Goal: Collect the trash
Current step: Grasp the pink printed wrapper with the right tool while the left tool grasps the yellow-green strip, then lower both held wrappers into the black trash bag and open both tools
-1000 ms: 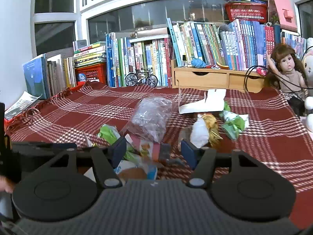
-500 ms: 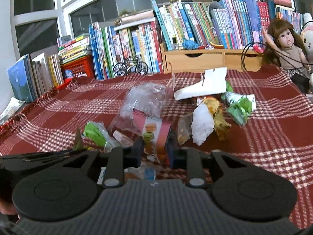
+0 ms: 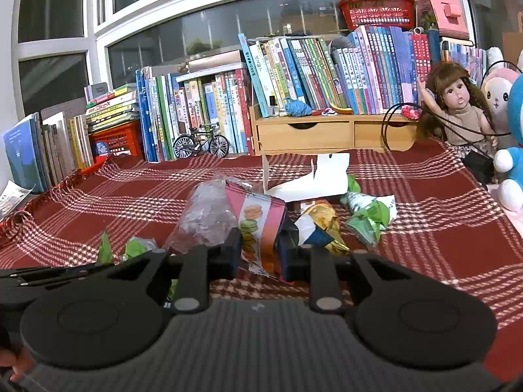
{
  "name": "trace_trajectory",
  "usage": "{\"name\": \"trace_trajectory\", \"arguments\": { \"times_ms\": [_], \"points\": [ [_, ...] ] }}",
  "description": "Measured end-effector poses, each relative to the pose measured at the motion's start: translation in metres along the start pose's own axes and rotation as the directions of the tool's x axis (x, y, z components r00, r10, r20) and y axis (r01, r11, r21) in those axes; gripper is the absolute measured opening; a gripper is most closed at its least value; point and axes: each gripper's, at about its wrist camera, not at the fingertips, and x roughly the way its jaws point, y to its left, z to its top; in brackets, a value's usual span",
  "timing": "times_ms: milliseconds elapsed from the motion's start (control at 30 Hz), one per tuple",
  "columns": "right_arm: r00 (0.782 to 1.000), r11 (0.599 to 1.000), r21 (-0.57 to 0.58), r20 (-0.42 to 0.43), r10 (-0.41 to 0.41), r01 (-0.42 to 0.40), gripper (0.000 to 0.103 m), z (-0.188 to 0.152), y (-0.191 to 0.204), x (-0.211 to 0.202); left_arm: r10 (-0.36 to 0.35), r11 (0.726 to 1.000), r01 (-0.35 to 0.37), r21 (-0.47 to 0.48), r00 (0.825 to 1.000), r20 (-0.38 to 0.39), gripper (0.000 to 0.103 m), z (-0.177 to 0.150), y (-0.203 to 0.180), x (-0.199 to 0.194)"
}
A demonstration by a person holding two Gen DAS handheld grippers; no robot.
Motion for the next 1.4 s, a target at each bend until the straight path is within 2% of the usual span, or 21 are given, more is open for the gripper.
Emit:
{"name": "trace_trajectory", "arguments": {
  "times_ms": [600,1133,1400],
  "points": [
    [1.000,0.999,-0.035,0.019,0.007,-0.006,0.029,-0.007,0.000,-0.028,-0.021,0.999,0.020,0.028,0.999,0.028,0.007,0.005,-0.007,-0.027],
    [0.999,0.998,-0.052,0.006,0.048,-0.048,0.028,-0.025,0.006,-0.059,-0.063,0.997,0.062,0.049,0.998,0.006,0.007,-0.013,-0.012,-0.050],
    [0.998,0.997,-0.051,0.034,0.057,-0.055,0.028,-0.025,0.006,-0.076,-0.090,0.994,0.087,0.068,0.995,0.035,0.006,-0.008,-0.016,-0.065]
  ]
}}
